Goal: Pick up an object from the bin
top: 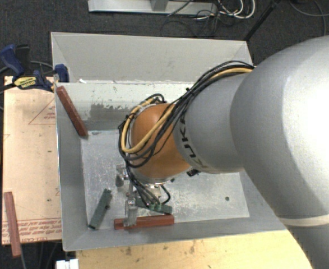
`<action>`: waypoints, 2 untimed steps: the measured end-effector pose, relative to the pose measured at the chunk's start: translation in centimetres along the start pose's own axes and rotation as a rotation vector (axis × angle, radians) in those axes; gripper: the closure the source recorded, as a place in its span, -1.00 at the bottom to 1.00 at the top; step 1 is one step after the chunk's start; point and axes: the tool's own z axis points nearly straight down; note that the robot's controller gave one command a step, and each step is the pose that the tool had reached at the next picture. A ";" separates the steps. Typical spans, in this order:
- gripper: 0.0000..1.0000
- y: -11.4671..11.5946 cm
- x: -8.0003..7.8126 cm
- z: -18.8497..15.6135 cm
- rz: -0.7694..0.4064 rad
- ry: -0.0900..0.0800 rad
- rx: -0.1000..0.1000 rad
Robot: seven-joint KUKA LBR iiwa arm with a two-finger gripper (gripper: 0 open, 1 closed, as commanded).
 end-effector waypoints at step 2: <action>1.00 -4.0 1.3 1.4 0.094 0.001 -0.001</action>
Offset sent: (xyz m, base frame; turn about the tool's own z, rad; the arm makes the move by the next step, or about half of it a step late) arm -0.0126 -0.0419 -0.0169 0.0934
